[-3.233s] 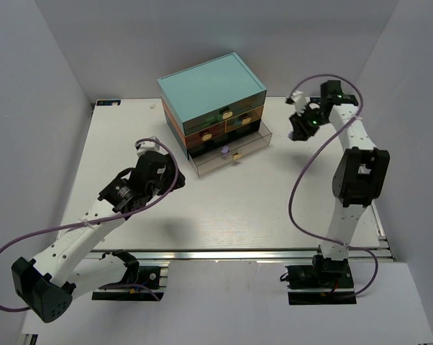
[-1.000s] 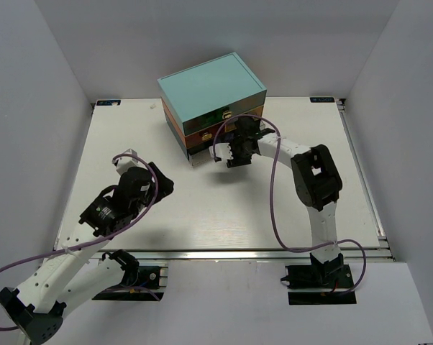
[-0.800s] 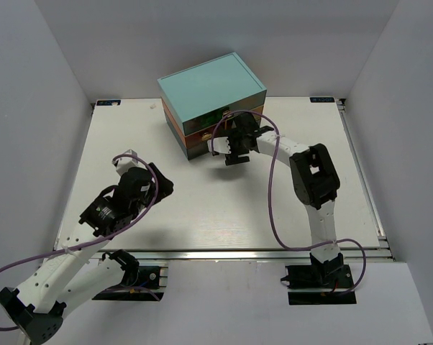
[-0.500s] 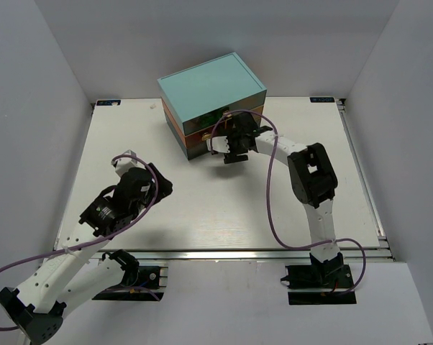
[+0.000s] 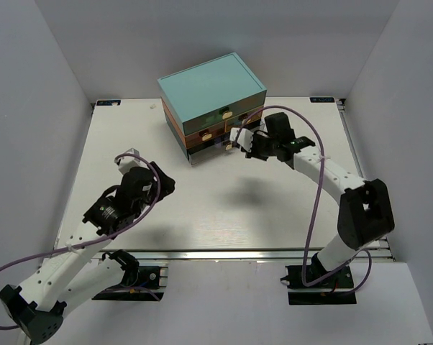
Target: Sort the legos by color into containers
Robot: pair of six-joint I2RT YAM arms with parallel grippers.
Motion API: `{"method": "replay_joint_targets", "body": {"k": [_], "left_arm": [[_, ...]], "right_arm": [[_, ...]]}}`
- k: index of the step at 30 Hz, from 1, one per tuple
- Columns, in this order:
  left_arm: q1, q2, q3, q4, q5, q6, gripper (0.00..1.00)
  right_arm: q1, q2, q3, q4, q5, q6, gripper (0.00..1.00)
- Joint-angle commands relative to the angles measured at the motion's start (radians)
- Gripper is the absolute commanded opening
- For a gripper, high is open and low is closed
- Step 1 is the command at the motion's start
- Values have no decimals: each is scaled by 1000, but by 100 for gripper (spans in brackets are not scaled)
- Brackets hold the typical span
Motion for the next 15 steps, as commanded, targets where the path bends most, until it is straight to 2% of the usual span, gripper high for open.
{"method": "replay_joint_targets", "body": {"k": [1, 2, 4, 6, 11, 15], "left_arm": [[2, 28, -4, 82, 39, 45, 74], [2, 50, 2, 90, 53, 52, 74], [2, 74, 32, 82, 59, 66, 75], [2, 87, 52, 64, 61, 69, 75], [2, 23, 46, 18, 50, 28, 75], [2, -85, 7, -11, 27, -52, 75]], "right_arm": [[-16, -18, -57, 75, -47, 103, 3], [-16, 0, -45, 60, -57, 93, 11], [-16, 92, 47, -32, -73, 61, 15], [-15, 205, 152, -118, -82, 3, 12], [-7, 342, 248, -141, -102, -111, 1], [-1, 443, 324, -134, -78, -151, 2]]}}
